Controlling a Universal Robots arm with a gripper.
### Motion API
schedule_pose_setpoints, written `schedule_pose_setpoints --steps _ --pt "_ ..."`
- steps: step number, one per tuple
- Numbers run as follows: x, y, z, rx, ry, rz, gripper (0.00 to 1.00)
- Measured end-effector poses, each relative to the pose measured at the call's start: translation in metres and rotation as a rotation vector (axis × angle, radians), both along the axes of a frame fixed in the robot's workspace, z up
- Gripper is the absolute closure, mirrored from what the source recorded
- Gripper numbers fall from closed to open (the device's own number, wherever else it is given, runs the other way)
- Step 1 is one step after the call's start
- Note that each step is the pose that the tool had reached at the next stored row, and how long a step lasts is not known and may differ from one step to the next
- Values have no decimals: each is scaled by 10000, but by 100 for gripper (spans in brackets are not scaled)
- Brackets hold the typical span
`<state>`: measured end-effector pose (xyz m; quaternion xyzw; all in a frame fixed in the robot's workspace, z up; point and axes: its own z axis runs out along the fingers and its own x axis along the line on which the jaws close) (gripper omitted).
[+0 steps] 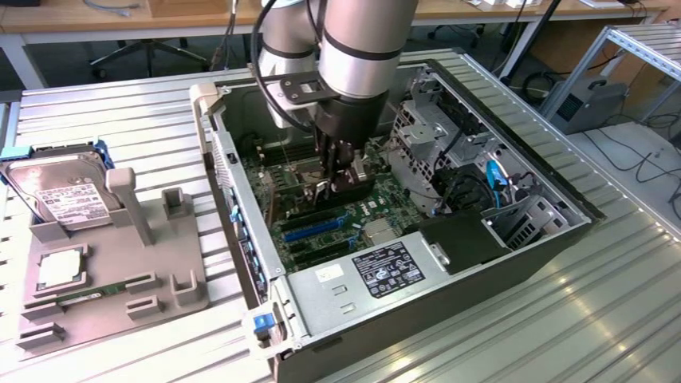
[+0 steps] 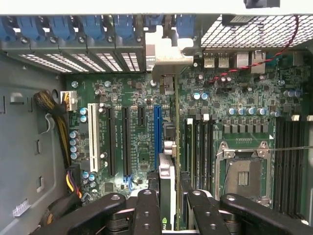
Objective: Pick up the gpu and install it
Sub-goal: 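Insert the gpu into the slot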
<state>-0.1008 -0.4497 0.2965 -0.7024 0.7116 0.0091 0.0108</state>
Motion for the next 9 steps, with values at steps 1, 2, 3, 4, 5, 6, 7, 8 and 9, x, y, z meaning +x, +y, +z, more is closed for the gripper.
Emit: schedule_pose_setpoints --steps 1,2,3,4,5,6,7,8,9 --pt "-9 0 -3 1 0 0 73" --pt "-18 0 -5 0 0 1 73" --pt "-25 0 -7 -1 1 0 73" --pt "-31 -1 -10 -1 1 0 73" --pt "-37 -1 -14 -2 1 0 73" --pt "-44 -1 -18 -2 1 0 73" --pt "-51 0 -22 -1 1 0 73" --pt "-60 0 -26 -1 1 -1 73" --pt "-65 0 -31 0 0 0 73"
